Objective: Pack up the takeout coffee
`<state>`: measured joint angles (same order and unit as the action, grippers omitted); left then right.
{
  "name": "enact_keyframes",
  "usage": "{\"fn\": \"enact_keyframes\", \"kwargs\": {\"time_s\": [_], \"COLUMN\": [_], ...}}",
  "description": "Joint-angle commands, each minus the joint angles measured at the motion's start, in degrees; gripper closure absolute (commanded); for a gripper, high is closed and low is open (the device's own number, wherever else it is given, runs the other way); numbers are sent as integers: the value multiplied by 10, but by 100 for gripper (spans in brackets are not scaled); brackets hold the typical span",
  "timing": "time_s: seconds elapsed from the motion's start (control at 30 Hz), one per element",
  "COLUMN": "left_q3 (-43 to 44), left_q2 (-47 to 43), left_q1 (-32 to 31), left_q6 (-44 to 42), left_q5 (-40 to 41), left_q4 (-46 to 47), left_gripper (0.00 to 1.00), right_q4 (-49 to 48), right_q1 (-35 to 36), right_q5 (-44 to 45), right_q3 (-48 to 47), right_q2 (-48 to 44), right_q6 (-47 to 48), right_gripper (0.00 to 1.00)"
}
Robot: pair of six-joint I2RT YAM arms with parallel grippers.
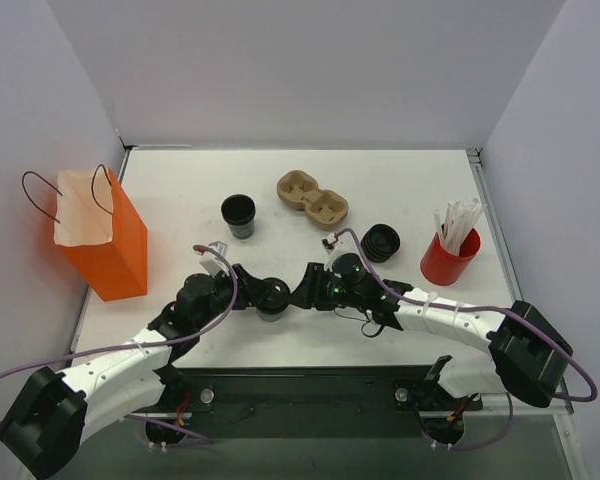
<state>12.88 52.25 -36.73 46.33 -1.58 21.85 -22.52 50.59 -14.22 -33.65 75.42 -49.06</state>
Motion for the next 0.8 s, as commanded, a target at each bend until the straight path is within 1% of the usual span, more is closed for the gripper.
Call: {"fn": "enact_keyframes", "kwargs": {"time_s": [0.0,0.2,0.27,0.3,0.43,0.53,0.6,0.7,0.77], "left_q3": [37,43,48,57,90,128,148,187,212], "left_q2": [-8,-23,-32,-36,-49,-52,-55,-66,-76], "left_q1": [-3,-3,-1,2,9,18,23,34,46], "left_q6": [-41,-45,-50,-51,-71,-86,-92,-108,-120], "left_q5": [-2,11,28,31,38,35,36,40,47], "left_q4": [-111,-138,-152,-159,-191,-217,-251,-283,-312], "left_gripper": [38,29,27,21,13,10,9,8,7], "right_q4": [109,138,152,157,179,196,215,261,279], "right_q1": [-4,-7,-7,-8,-10,-10,-10,-7,-4], "right_q5": [29,35,38,38,41,40,47,59,72], "right_q3": [-41,-49,-55,-61,-74,-94,-110,-149,-181], "right_q2": [-38,-61,-63,-66,-70,-70,-64,-55,-48], "right_q6": [45,63,77,79,95,117,140,172,187], "right_gripper": [58,55,53,52,46,41,38,32,31]}}
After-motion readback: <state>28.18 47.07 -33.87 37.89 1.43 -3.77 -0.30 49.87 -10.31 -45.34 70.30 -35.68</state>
